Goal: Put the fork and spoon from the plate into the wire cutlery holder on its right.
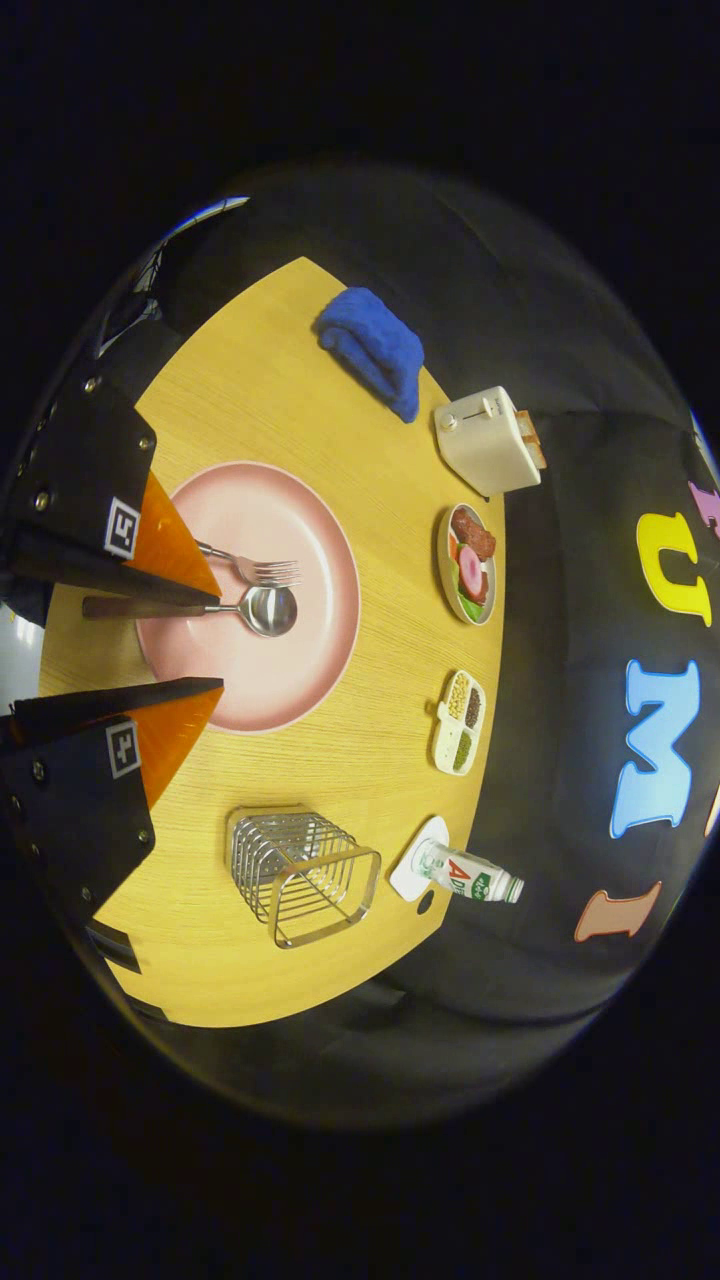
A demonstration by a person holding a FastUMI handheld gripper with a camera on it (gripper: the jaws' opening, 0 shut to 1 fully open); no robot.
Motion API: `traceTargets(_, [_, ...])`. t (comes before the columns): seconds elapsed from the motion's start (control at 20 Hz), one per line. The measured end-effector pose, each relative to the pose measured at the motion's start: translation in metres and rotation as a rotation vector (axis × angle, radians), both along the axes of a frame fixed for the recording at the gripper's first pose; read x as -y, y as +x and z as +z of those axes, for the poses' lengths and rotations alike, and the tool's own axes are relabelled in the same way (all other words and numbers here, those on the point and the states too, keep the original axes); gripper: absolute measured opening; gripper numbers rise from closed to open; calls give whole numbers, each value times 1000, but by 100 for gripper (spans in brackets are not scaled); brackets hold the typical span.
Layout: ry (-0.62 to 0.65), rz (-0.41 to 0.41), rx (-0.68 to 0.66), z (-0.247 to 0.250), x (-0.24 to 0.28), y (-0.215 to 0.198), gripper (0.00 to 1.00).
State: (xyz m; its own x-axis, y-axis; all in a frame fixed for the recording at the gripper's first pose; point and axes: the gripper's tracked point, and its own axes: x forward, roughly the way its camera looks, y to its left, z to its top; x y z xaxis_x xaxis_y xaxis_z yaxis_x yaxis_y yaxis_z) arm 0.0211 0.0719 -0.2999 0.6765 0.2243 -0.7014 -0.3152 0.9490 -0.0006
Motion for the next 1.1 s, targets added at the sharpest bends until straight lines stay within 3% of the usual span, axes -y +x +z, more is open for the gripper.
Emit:
traceTargets(0.45, [-78, 49, -170, -49, -10, -8, 45])
traceTargets(0.55, [-57, 44, -209, -51, -11, -13, 14])
traceTargets(0.65, [-48, 38, -238, -54, -13, -17, 16])
traceTargets(0.7, [-41, 36, -248, -51, -17, -14, 8])
traceTargets(0.95, [-27, 26, -262, -50, -16, -14, 8])
traceTargets(1.1, [-41, -39, -245, -49, -6, -7, 8])
